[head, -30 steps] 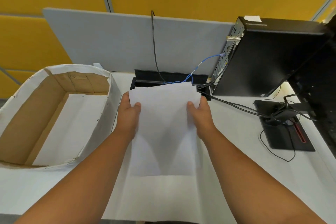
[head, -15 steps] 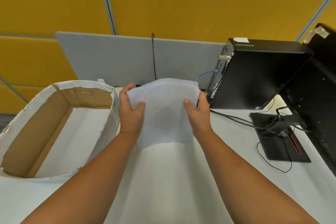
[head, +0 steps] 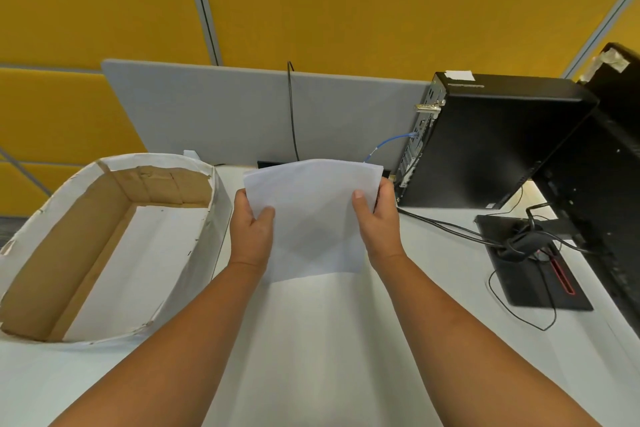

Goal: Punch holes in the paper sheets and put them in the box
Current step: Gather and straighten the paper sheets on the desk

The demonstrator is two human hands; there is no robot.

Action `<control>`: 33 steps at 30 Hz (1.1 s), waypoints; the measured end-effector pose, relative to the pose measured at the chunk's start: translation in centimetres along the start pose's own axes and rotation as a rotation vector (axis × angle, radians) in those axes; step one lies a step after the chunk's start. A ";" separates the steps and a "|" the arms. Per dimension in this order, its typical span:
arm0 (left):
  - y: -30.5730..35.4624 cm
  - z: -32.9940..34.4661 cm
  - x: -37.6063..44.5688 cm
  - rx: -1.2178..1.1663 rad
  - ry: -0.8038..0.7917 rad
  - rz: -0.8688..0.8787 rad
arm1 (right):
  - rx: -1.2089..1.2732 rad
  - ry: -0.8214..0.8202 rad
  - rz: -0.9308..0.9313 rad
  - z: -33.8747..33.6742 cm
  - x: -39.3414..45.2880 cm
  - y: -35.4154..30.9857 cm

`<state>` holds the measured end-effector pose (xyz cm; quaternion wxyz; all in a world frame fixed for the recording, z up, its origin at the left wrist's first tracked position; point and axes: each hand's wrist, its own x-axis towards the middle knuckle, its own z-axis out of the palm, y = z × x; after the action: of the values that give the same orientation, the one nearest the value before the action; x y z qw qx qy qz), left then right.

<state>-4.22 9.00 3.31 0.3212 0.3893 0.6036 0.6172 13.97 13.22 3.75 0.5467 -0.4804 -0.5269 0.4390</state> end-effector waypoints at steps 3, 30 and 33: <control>-0.1 -0.2 0.1 -0.025 -0.002 0.000 | 0.016 0.007 -0.064 0.2 0.7 -1.1; 1.1 -0.4 1.2 0.086 0.079 0.346 | -0.062 0.050 -0.201 0.7 0.9 -1.7; 1.1 -0.5 1.3 0.099 0.084 0.355 | -0.073 0.068 -0.225 0.8 1.0 -1.6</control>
<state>-5.24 9.81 4.52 0.1623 0.4788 0.5680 0.6494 13.17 14.00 5.45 0.5921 -0.4524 -0.5745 0.3387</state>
